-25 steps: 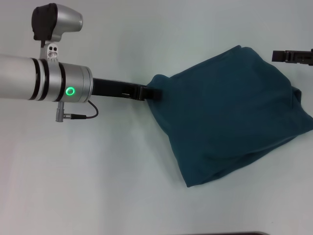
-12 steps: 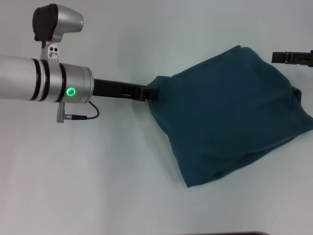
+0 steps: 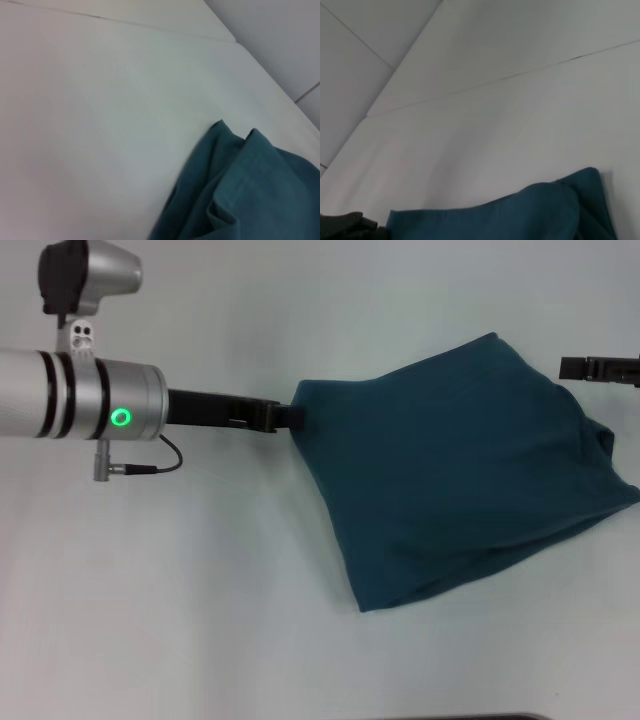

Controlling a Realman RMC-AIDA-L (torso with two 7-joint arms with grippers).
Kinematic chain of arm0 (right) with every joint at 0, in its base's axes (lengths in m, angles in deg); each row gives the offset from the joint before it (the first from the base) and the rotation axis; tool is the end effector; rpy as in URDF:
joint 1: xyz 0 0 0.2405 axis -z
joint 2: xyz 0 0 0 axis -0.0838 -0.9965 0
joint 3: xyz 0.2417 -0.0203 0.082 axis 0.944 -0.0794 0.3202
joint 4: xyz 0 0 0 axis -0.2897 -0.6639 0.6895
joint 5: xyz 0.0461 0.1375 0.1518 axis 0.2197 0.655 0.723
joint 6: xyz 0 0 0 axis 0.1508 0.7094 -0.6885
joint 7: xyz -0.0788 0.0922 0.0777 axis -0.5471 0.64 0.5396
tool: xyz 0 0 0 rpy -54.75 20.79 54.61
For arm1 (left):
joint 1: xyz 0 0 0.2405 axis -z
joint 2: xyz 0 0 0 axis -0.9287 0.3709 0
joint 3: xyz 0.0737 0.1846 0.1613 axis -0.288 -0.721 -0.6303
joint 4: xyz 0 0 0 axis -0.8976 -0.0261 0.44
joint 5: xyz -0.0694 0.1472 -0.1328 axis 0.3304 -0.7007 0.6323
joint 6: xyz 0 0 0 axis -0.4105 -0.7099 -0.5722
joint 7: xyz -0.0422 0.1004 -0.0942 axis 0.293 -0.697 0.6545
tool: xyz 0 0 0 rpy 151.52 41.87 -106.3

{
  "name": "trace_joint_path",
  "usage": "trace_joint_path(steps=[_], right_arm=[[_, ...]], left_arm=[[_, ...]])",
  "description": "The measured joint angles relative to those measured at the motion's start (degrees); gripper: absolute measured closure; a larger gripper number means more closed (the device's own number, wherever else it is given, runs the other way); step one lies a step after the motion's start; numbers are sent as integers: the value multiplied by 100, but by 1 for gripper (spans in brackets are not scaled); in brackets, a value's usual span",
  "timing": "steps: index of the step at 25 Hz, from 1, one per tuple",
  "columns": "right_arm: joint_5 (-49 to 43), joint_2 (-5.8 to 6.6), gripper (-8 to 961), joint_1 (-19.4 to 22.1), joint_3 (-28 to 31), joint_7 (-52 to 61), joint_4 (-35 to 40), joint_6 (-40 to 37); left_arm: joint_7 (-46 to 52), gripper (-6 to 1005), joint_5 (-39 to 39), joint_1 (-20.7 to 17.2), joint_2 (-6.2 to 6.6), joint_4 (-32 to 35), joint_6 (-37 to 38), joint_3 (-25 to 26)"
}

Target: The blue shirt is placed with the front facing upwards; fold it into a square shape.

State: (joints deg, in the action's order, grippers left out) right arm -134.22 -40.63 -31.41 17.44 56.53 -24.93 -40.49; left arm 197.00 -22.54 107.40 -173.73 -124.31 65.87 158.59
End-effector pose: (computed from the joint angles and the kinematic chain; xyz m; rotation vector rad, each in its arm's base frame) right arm 0.3344 0.3273 0.0787 -2.2539 1.4949 0.5595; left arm -0.2240 0.3681 -0.0714 -2.5912 -1.3736 -0.3849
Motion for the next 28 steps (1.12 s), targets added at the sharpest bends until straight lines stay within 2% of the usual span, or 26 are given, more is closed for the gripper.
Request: trace_joint_path(steps=[4, 10, 15, 18, 24, 28], right_arm=[[5, 4, 147, 66, 0, -5, 19, -141], [15, 51, 146, 172, 8, -2, -21, -325], [16, 51, 146, 185, 25, 11, -45, -324], [12, 27, 146, 152, 24, 12, -52, -319], [4, -64, 146, 53, -21, 10, -136, -287], [1, -75, 146, -39, -26, -14, -348, -223]], left_arm=[[-11, 1000, -11, -10, 86, -1, 68, 88], [-12, 999, -7, -72, 297, -8, 147, 172], [-44, 999, -10, -80, 335, -11, 256, 219], [-48, 1000, -32, -52, 380, -14, 271, 222], [-11, 999, -37, -33, 567, -42, 310, 224], [-4, 999, -38, -3, 656, -59, 373, 223]])
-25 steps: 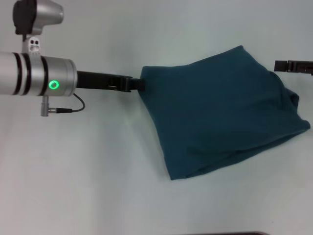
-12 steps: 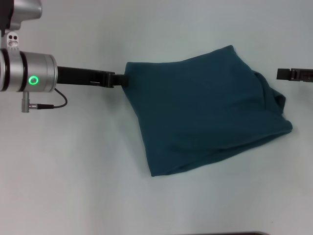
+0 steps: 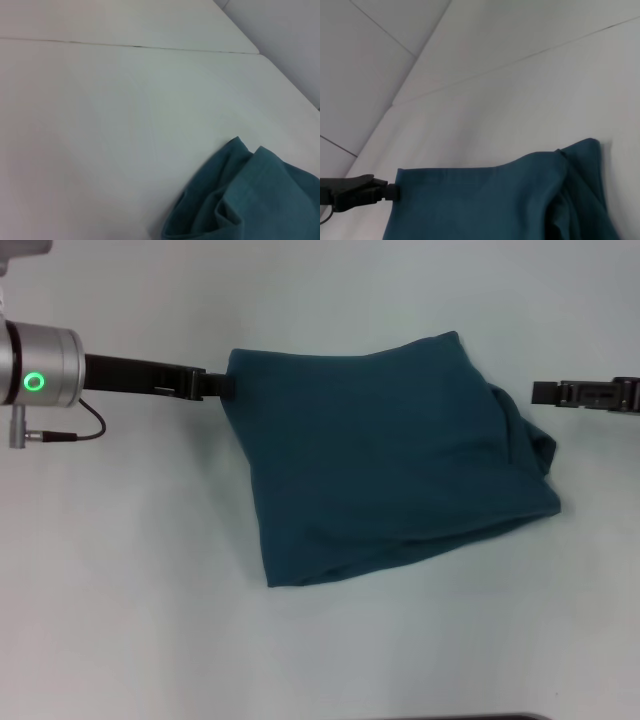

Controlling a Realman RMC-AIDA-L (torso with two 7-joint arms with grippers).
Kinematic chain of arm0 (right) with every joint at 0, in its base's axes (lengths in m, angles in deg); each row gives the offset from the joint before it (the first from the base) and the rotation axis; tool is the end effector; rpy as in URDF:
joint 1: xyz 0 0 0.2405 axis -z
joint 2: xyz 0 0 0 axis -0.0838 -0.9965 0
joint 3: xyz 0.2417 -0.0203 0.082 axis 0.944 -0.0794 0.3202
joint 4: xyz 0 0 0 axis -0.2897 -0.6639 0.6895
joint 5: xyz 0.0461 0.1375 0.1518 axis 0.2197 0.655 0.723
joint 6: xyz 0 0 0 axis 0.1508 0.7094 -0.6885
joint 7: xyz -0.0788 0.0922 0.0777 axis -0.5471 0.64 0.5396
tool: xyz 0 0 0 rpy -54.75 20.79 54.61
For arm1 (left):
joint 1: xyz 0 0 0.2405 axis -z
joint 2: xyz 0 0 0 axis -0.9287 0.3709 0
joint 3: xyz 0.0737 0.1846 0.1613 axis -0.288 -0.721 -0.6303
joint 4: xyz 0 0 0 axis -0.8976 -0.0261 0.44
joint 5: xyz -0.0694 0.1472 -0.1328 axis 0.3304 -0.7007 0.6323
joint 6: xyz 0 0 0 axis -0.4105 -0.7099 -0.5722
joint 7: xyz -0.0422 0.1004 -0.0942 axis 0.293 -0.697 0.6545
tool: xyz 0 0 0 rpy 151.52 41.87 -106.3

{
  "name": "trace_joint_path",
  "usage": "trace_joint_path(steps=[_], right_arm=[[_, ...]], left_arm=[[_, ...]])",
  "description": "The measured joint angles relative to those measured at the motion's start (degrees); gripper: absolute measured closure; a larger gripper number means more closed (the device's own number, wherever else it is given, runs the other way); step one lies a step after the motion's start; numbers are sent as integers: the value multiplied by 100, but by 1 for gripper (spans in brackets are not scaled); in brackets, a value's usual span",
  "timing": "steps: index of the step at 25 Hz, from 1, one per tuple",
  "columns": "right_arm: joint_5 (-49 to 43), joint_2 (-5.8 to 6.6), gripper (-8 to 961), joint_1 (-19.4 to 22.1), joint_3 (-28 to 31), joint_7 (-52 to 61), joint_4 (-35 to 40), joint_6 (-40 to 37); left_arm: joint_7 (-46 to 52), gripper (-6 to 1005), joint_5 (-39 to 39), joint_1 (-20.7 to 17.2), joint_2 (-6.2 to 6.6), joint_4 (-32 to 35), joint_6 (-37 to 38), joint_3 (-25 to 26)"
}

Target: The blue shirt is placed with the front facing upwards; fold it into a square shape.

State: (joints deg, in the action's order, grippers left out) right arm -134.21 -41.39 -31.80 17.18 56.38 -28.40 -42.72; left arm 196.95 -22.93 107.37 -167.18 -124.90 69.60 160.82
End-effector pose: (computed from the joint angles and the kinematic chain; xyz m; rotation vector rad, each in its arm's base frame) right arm 0.3289 0.3188 0.0584 -2.3100 1.5728 0.6027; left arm -0.2459 0.3846 -0.0190 -2.5503 -1.3273 -0.3453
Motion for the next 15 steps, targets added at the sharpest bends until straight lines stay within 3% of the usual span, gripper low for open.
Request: trace_joint_path(steps=[10, 15], right_arm=[[-48, -221, 147, -226, -222, -200, -299, 434], [-56, -239, 147, -261, -350, -184, -398, 606]], left_arm=[[4, 1000, -15, 32, 85, -21, 61, -45], [4, 1000, -16, 32, 127, -21, 82, -48]])
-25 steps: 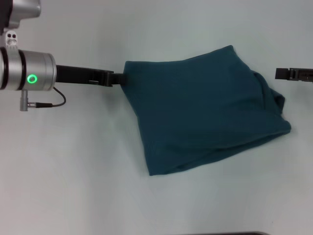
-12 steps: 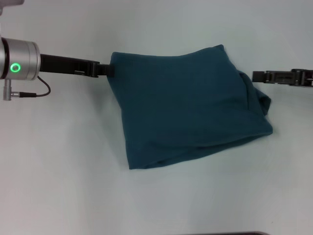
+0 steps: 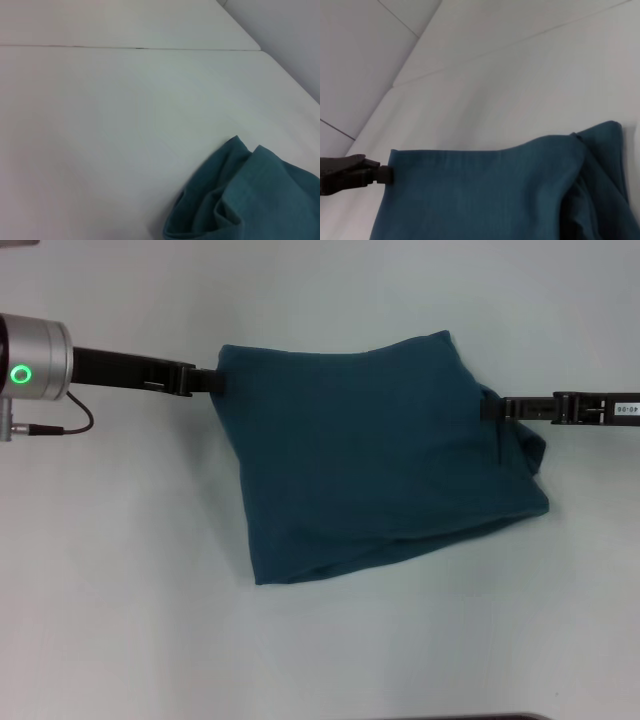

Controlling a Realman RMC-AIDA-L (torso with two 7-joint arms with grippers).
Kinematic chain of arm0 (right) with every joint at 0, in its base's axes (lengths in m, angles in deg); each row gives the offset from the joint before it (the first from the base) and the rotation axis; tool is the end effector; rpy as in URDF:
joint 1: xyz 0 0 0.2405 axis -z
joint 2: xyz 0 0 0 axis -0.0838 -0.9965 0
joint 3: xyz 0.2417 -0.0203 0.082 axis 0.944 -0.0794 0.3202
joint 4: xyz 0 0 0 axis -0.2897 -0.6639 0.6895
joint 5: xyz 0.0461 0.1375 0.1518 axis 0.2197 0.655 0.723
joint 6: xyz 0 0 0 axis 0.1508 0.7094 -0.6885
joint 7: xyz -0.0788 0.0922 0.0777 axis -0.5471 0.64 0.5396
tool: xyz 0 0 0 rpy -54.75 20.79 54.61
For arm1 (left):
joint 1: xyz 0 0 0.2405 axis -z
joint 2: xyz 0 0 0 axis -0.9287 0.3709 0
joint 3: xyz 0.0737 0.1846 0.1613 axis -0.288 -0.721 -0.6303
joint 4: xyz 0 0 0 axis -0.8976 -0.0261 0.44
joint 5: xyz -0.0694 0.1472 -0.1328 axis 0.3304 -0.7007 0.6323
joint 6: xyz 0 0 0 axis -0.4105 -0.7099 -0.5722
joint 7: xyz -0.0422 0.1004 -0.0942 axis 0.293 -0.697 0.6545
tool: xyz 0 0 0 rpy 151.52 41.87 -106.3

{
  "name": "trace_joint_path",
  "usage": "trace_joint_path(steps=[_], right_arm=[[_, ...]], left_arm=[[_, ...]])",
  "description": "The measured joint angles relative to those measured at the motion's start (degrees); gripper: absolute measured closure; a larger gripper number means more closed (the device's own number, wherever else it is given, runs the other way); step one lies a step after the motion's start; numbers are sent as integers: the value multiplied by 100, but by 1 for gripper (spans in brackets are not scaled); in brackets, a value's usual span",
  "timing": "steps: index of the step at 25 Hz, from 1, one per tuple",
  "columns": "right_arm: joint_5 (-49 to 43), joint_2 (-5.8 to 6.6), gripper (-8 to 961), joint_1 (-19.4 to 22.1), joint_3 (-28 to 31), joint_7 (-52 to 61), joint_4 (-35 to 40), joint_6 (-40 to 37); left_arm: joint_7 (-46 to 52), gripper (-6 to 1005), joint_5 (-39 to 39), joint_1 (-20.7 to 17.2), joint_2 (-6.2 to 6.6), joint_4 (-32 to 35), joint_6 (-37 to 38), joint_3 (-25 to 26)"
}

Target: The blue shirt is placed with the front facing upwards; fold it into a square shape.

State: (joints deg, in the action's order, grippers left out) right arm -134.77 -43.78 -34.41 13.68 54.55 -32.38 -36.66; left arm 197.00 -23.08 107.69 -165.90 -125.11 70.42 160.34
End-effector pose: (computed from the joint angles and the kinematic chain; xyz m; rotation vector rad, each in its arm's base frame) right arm 0.3182 0.3295 0.0212 -2.3530 1.5641 0.5501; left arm -0.2468 0.3876 -0.0103 -2.5604 -1.3046 -0.3203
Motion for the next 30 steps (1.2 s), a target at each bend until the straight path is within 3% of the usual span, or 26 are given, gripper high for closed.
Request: trace_joint_path(steps=[13, 20, 27, 30], right_arm=[[1, 34, 165, 8, -5, 17, -2, 5], [0, -89, 191, -88, -69, -18, -76, 196], [0, -128, 218, -233, -301, 16, -225, 316], [1, -134, 334, -242, -315, 20, -225, 320]], left_arm=[[0, 999, 0, 36, 85, 0, 58, 14], [3, 999, 1, 36, 59, 1, 56, 0], [-14, 1000, 1, 20, 52, 1, 55, -5], [-27, 1000, 1, 7, 44, 0, 56, -5]])
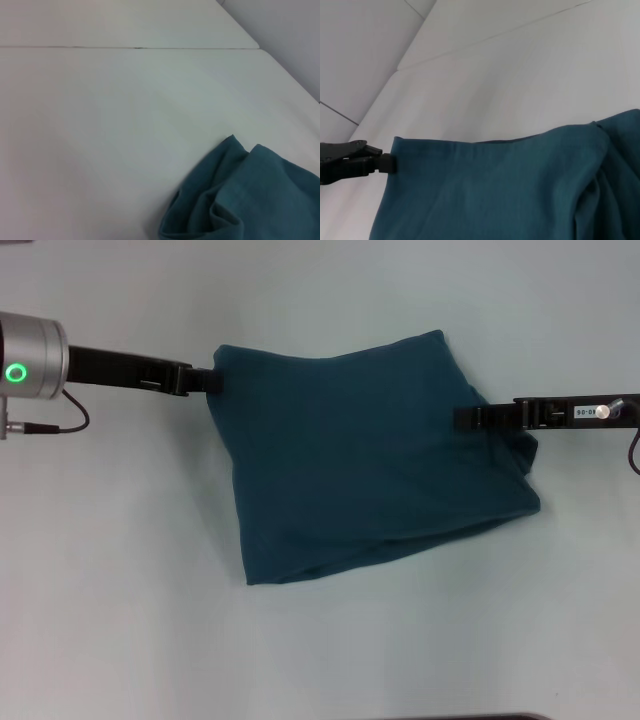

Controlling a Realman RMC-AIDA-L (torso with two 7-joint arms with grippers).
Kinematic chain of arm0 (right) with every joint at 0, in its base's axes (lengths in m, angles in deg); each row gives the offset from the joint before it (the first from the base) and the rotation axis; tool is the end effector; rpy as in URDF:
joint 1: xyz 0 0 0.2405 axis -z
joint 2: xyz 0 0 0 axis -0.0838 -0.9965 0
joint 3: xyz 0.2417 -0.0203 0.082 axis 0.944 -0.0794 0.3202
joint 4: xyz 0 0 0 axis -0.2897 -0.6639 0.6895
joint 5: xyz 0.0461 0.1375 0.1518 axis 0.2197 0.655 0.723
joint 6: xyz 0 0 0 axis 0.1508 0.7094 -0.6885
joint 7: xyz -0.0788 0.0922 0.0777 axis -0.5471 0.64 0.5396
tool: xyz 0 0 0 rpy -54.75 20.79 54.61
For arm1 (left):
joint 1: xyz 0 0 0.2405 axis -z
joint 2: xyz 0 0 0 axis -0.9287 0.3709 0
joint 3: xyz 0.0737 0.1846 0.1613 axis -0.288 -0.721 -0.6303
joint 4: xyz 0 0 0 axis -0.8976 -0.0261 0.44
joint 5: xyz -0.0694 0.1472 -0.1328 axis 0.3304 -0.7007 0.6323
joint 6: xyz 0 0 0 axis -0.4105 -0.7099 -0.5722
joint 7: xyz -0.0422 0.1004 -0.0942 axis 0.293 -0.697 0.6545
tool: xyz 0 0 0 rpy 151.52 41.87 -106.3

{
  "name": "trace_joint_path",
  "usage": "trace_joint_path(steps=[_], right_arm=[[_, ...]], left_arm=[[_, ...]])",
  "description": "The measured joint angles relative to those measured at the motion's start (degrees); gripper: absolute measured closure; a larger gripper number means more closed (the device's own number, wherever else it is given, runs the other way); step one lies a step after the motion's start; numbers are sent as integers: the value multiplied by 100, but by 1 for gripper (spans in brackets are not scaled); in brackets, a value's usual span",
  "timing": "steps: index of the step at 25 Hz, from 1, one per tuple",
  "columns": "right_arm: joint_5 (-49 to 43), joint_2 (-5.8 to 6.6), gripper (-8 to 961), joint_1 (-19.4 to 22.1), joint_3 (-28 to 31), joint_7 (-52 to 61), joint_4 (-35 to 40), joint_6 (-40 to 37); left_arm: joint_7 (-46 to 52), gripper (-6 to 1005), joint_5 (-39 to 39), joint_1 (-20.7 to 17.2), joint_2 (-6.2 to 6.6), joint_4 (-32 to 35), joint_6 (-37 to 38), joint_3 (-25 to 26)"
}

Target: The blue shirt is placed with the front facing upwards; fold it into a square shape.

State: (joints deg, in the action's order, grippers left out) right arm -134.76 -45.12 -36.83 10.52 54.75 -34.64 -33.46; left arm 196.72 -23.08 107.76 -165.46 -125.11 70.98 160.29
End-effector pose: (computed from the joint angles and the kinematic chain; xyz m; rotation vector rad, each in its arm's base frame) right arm 0.3044 0.3380 -0.0019 -2.4005 1.5602 0.5105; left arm -0.2472 0.3879 -0.0074 -2.5691 -1.2949 -0.3138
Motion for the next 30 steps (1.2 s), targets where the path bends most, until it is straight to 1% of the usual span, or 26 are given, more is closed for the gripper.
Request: trace_joint_path(steps=[4, 9, 13, 18, 25, 30], right_arm=[[5, 3, 493, 37, 13, 1, 3, -2], [4, 34, 703, 93, 26, 0, 1, 17], [4, 90, 892, 185, 52, 1, 8, 53], [3, 112, 922, 208, 50, 0, -1, 72], [-1, 99, 859, 203, 8, 0, -1, 83], [9, 153, 814, 256, 54, 0, 40, -38]], left_arm=[[-9, 1000, 0, -6, -9, 0, 7, 0], [-12, 1000, 0, -10, -9, 0, 9, 0], [-23, 999, 0, -17, -6, 0, 8, 20], [-25, 999, 0, -34, -3, 0, -23, 19], [-15, 1000, 0, -35, -14, 0, -34, 5], [15, 999, 0, -34, -17, 0, 4, 38]])
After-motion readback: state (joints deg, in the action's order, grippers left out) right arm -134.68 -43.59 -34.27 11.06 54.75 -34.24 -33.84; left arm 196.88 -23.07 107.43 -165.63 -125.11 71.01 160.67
